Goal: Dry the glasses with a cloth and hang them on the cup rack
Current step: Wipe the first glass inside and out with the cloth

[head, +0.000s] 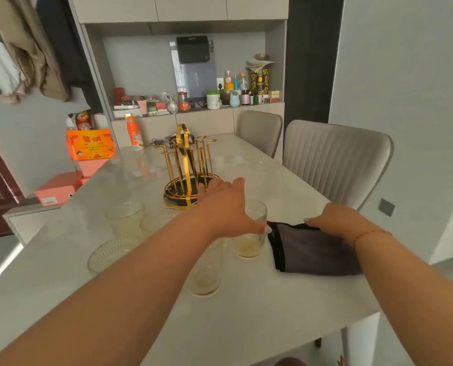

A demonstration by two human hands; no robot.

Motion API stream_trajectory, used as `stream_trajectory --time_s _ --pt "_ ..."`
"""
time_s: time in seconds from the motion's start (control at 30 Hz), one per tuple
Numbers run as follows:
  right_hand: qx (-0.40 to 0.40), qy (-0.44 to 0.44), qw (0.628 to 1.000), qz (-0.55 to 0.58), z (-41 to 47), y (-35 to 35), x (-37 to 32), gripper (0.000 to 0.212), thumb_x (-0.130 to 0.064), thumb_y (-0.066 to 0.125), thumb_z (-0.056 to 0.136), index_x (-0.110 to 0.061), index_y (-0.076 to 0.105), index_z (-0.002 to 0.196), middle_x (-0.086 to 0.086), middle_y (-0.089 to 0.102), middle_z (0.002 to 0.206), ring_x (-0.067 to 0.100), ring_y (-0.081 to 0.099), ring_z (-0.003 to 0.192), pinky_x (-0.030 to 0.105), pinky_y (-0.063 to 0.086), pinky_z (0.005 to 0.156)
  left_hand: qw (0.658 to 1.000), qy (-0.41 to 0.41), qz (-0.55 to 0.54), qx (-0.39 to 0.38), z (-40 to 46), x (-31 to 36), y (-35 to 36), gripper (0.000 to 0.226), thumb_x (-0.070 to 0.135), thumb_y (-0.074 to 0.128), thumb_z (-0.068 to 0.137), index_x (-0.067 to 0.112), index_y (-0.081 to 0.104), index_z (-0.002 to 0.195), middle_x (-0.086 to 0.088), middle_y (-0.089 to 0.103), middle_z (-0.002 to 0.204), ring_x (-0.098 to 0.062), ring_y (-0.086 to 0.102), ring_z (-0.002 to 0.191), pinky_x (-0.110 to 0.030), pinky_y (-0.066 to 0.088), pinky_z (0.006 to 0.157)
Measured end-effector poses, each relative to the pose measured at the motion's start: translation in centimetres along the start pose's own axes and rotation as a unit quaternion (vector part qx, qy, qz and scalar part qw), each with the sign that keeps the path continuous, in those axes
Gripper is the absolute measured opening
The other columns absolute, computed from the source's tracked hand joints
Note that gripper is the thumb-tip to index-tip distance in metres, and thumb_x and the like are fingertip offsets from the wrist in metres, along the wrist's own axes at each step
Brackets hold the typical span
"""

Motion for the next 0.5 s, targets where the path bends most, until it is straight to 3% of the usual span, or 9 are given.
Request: stream_trajectory --time_s 0.2,0.37,0.5 --pt "-0.031 0.009 0.999 0.002 0.5 0.6 0.7 0.055 -0.043 0.054 0.092 -0.006 0.048 0.133 0.013 0.051 0.138 0.029 0.048 0.124 0.037 0.037 0.106 0.997 -0.018 0.039 -0.062 0.7 0.6 0.9 0.112 0.073 0.064 0.074 0.013 0.013 0.154 -0.016 0.033 0.155 -0.038 0.013 0.148 -0.059 0.005 0.119" --pt "-0.098 0.000 0.995 0.030 0.3 0.6 0.9 0.064 -0.048 0.068 0.081 -0.004 0.053 0.124 0.011 0.056 0.128 0.027 0.052 0.111 0.029 0.039 0.086 0.995 -0.034 0.039 -0.082 1.1 -0.1 2.1 0.111 0.073 0.063 0.074 0.012 0.014 0.154 -0.016 0.033 0.155 -0.038 0.015 0.148 -0.062 0.003 0.118" --pt "-0.132 -0.012 0.991 -0.028 0.4 0.6 1.1 0.060 -0.047 0.078 0.070 -0.006 0.062 0.111 0.006 0.061 0.108 0.023 0.054 0.096 0.032 0.047 0.087 0.996 -0.043 0.029 -0.069 1.4 -0.2 2.4 0.105 0.071 0.063 0.076 0.011 0.022 0.152 -0.012 0.037 0.153 -0.036 0.021 0.146 -0.063 0.003 0.118"
Point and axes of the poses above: each hand's wrist, its own z-axis towards the middle knuckle, its own y-axis out of the palm, x = y × z, the point moved 8 cm from there along z, towards the middle knuckle
